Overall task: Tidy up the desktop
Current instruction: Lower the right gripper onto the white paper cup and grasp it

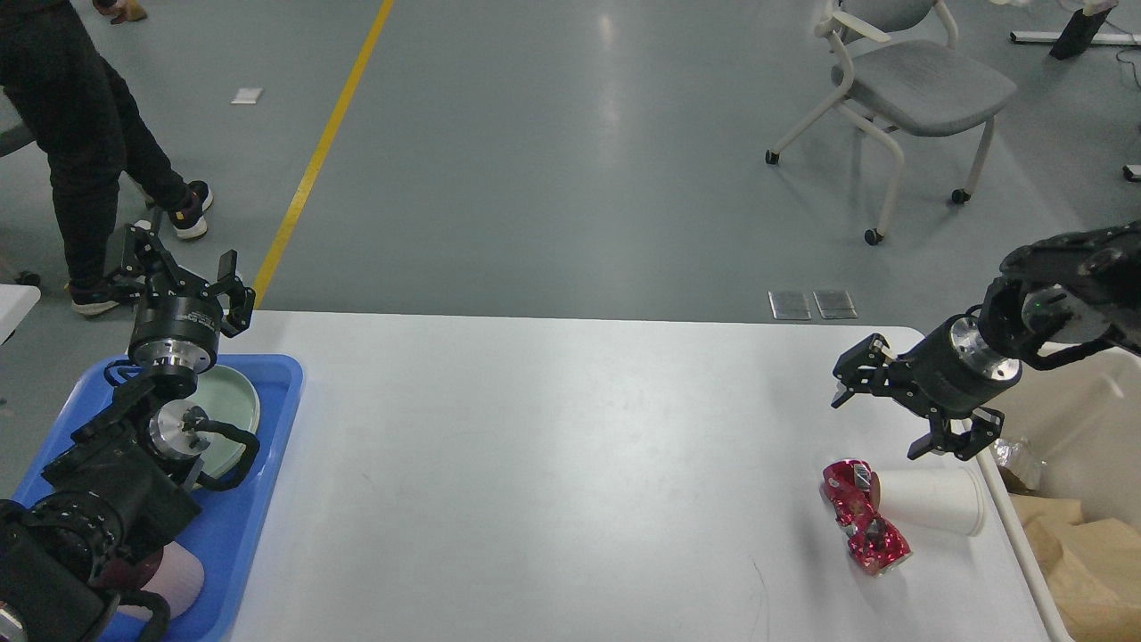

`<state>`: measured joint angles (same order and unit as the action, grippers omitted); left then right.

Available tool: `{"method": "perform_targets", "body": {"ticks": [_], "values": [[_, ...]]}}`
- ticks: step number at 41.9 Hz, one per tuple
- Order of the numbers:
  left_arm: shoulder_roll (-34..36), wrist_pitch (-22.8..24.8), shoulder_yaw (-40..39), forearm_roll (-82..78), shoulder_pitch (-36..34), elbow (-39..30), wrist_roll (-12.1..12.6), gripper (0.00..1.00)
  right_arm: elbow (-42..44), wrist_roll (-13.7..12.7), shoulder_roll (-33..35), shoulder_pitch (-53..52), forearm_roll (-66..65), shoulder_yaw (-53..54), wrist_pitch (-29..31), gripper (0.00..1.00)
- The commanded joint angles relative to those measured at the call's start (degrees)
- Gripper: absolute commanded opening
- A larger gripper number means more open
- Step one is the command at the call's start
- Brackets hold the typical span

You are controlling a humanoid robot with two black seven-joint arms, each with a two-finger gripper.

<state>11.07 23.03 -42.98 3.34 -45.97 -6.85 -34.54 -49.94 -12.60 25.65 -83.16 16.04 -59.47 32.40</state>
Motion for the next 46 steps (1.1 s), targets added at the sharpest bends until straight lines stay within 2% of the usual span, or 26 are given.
{"method": "perform_targets", "body": {"ticks": [1, 12, 19, 27, 37, 46], "values": [[0.00, 0.00, 0.00, 0.00, 0.00, 0.00, 0.00, 0.97, -0.51, -0.14, 1.68, 3.18, 1.88, 0.23, -6.65, 1.00], [0.00, 0.00, 0.00, 0.00, 0.00, 0.00, 0.00, 0.97, -1.48, -0.14, 4.49, 4.59, 16.21, 0.40, -7.00, 1.00], [0.00, 0.00, 0.00, 0.00, 0.00, 0.00, 0.00, 0.97, -1.30, -0.14, 4.49, 6.25, 17.00, 0.58, -8.84, 1.00], [0.00, 0.00, 0.00, 0.00, 0.00, 0.00, 0.00, 0.97, -1.13, -0.23, 4.49, 11.25, 17.00, 3.91, -14.99, 1.00], [0.00, 0.00, 0.00, 0.00, 0.00, 0.00, 0.00, 0.97, -0.68, -0.23, 4.49, 14.78, 17.18, 6.55, -19.30, 1.00], [0.00, 0.00, 0.00, 0.00, 0.00, 0.00, 0.00, 0.97, 3.53, -0.23, 3.88, 19.97, 17.18, 12.35, -23.70, 1.00]]}}
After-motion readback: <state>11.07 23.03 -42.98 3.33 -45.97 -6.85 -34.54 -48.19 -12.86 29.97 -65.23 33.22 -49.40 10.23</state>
